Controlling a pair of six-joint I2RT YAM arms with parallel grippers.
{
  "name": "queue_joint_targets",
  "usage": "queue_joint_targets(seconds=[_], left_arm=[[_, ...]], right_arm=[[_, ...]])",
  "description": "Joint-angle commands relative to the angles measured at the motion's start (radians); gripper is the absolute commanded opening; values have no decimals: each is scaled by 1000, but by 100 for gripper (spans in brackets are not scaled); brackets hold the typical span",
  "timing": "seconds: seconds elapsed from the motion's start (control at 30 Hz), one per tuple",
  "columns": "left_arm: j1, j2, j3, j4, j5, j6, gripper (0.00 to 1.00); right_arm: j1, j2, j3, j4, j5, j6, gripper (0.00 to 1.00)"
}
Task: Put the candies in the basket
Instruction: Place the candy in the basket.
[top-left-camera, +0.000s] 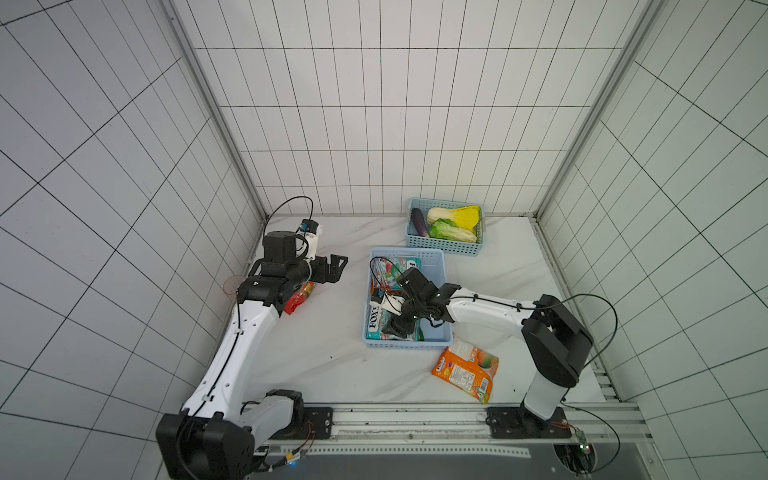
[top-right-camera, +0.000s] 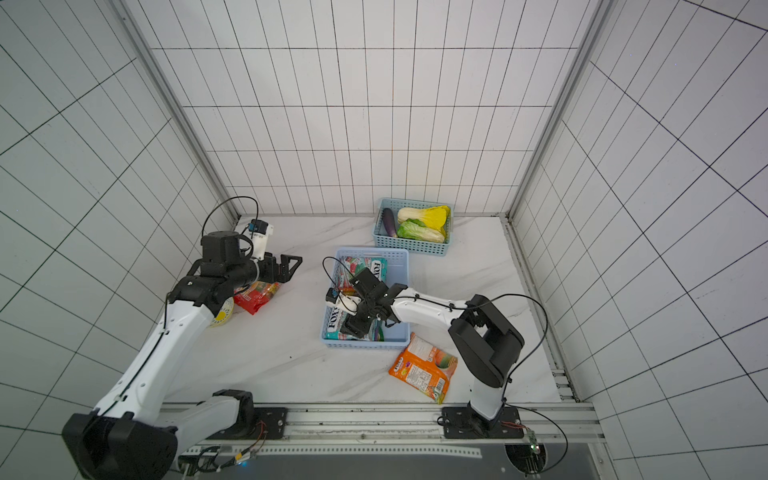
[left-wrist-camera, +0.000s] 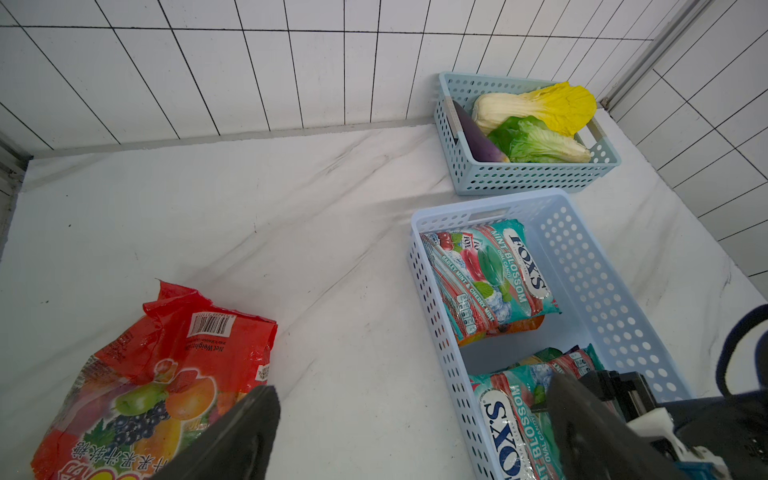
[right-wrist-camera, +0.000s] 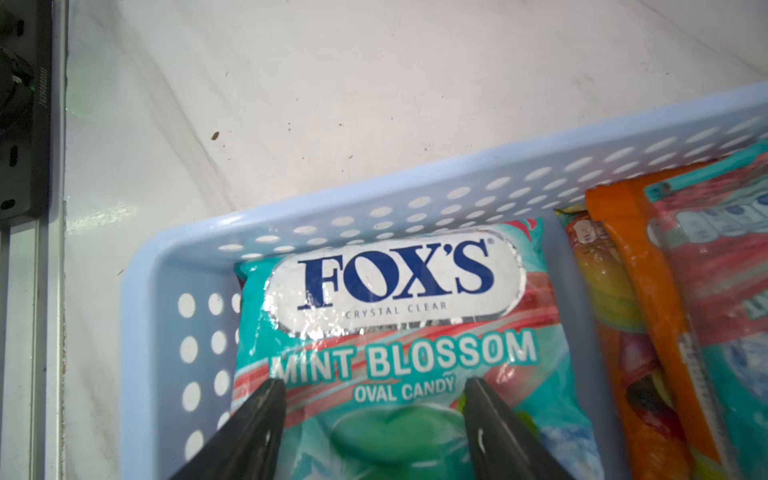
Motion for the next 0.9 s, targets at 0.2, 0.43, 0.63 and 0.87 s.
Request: queue_joint_targets(seconds=[0.2, 0.43, 0.63, 0.87], left_arm=[[12, 1, -17, 43, -115, -6, 98], [22, 5, -33, 52, -168, 6, 98], [37, 14, -43, 46, -164, 30, 98], [43, 38, -39, 50, -161, 36, 98]], right_arm=[[10, -182, -11, -124, 88, 2, 72], [-11, -354, -35, -147, 162, 50, 74], [-48, -524, -79, -194, 247, 82, 76], [-106, -711, -139, -260, 366, 80, 82]])
